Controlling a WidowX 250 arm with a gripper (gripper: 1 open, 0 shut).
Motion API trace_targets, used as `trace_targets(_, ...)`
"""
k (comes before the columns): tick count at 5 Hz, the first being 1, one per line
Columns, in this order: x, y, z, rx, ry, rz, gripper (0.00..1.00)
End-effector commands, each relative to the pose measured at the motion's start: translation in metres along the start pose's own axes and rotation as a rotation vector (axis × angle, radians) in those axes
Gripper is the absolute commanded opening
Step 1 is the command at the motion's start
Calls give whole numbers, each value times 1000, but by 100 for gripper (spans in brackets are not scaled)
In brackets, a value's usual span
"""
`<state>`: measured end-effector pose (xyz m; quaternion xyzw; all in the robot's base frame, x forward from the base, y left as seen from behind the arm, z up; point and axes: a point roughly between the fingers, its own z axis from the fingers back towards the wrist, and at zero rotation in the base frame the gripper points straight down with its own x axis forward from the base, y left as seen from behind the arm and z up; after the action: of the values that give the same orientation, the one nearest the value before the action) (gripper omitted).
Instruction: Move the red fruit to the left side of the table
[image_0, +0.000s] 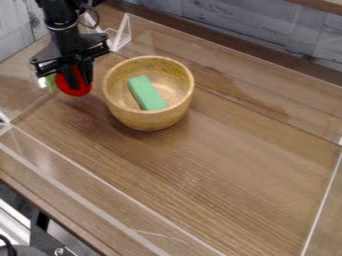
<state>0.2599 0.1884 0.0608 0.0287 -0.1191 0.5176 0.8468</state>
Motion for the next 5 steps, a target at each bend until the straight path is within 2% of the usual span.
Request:
trace_targets(1, 11, -5, 3, -10, -50, 62, 0)
trace_targets(2, 8, -6, -5, 7, -50, 125, 0)
trace_targets(4, 24, 6, -24, 0, -30, 119, 0)
trace_targets(5, 18, 1, -31, -9, -19, 79, 100)
